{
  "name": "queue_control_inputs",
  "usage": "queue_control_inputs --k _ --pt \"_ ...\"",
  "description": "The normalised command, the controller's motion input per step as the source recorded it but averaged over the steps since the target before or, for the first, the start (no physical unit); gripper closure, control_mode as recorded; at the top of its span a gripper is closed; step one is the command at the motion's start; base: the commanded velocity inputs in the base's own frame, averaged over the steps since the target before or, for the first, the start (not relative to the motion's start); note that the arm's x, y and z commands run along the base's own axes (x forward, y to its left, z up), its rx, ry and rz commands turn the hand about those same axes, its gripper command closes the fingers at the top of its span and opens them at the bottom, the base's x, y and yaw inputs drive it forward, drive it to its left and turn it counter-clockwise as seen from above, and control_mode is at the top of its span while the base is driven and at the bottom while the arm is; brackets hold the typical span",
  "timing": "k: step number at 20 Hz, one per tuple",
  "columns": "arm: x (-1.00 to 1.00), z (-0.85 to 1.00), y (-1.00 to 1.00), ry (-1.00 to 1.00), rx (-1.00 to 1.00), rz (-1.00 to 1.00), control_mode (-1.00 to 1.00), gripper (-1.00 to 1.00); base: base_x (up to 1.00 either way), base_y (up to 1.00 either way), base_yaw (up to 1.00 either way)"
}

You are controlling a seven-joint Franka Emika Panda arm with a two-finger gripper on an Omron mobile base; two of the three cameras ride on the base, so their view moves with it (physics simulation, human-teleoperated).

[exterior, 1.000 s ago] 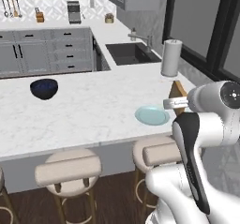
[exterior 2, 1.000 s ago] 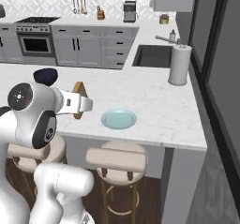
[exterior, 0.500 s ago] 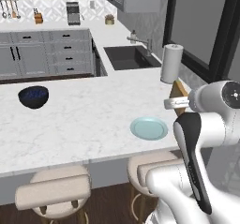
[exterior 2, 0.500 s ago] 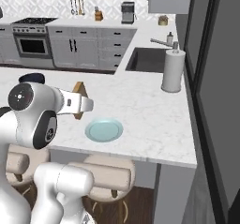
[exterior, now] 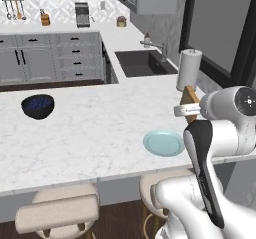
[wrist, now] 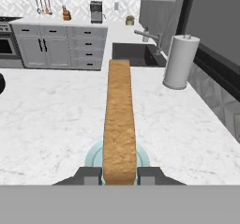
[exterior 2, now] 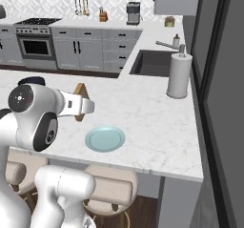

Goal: Start the toaster. Once the lever pops up, take the bread to the plate on the dining counter.

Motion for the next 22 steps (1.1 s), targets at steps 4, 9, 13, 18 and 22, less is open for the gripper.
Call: queue_control_inputs --k 4,9,13,18,22 --pt "0.00 0.00 0.00 0.00 0.00 0.00 1.00 1.00 0.00 0.00 0.00" --pt "0.08 -0.48 0.00 0.09 0.05 0.02 -1.00 1.00 0.00 0.00 0.00" --pt "0.40 -0.73 0.00 0.01 0.11 0.14 -1.00 1.00 0.00 0.00 0.00" --pt "0.63 -0.74 0.00 0.12 0.14 0.20 -1.00 1.00 0.00 0.00 0.00" --pt "0.55 -0.73 0.00 0.20 0.00 0.04 -1.00 1.00 0.00 0.00 0.00"
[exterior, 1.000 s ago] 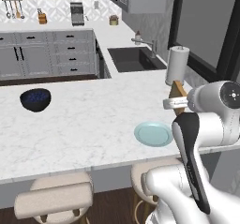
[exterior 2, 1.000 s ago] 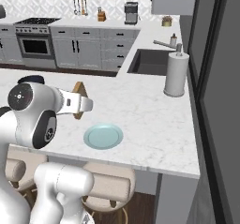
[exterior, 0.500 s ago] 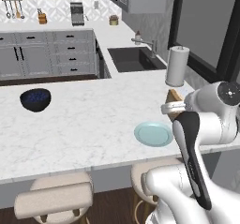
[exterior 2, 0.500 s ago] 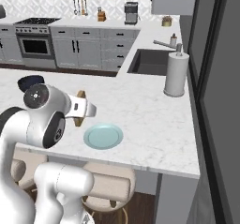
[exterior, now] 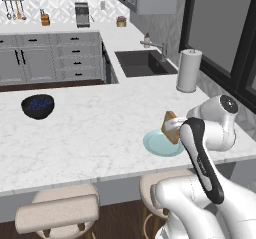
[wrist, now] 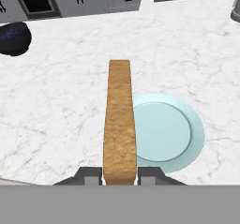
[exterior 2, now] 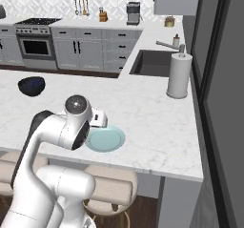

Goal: Start the toaster. Once the lever pops up, take the bread to the plate on the dining counter.

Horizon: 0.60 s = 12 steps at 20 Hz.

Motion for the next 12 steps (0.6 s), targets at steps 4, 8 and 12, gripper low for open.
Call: queue_control_inputs --k 4,8,12 --pt "0.31 -0.77 0.00 0.01 0.00 0.00 -1.00 1.00 0.00 0.00 0.00" --pt "0.24 -0.59 -0.01 -0.07 0.00 0.00 -1.00 1.00 0.00 0.00 0.00" --pt "0.28 -0.32 0.00 -0.13 0.00 0.00 -1.00 1.00 0.00 0.00 0.00"
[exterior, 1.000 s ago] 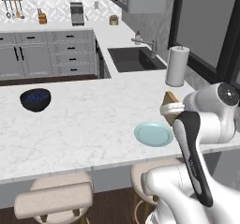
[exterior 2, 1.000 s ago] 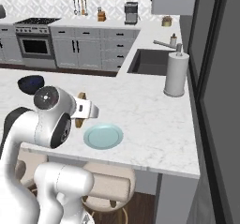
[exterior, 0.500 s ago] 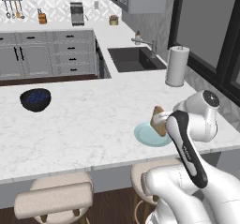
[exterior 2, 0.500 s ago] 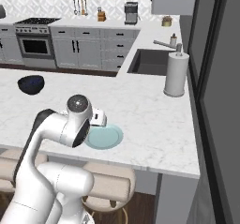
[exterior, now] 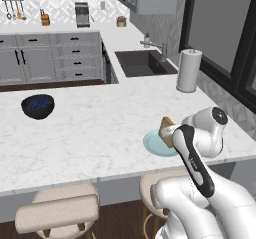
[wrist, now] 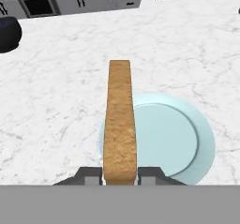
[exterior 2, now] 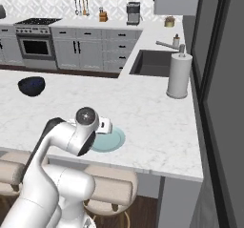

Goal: Start the toaster. Once the lever pops up, take the bread to the plate on the dining counter.

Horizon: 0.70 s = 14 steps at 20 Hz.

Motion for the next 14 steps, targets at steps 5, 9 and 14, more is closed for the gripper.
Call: queue_control_inputs --k 5,9,14 --pt "0.40 -0.18 0.00 0.03 0.00 0.00 -1.00 1.00 0.00 0.00 0.00" --pt "0.14 -0.28 0.00 0.18 0.00 0.00 -1.00 1.00 0.00 0.00 0.00" --pt "0.01 -0.24 0.02 0.02 0.00 0.00 -1.00 1.00 0.00 0.00 0.00"
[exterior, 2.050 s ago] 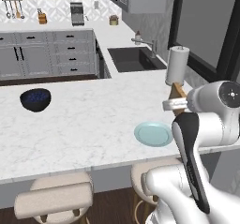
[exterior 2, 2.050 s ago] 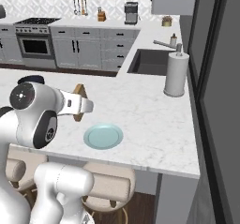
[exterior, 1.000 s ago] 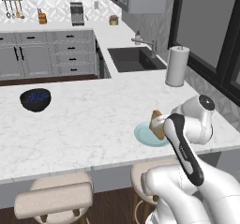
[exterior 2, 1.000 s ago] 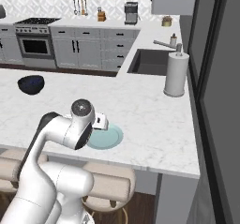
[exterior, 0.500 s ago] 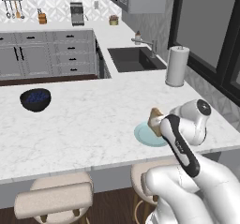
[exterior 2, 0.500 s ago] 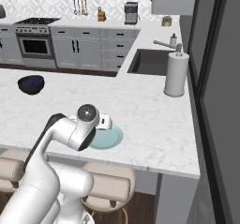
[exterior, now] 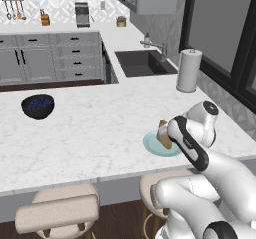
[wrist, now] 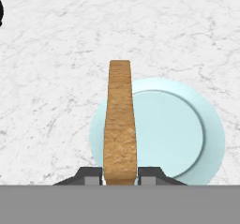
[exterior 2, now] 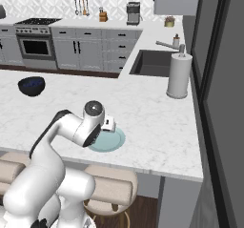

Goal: Start the toaster. Once the lever pops up, take the bread to the plate on the dining counter.

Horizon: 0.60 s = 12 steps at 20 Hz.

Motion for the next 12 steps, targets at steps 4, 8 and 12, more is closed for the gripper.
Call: queue_control_inputs --k 4,8,12 --pt "0.06 -0.22 0.00 -0.01 0.00 0.00 -1.00 1.00 0.00 0.00 0.00" --pt "0.12 -0.32 0.01 0.00 0.00 0.00 -1.00 1.00 0.00 0.00 0.00" --pt "0.14 -0.09 0.00 0.00 0.00 0.00 -1.00 1.00 0.00 0.00 0.00"
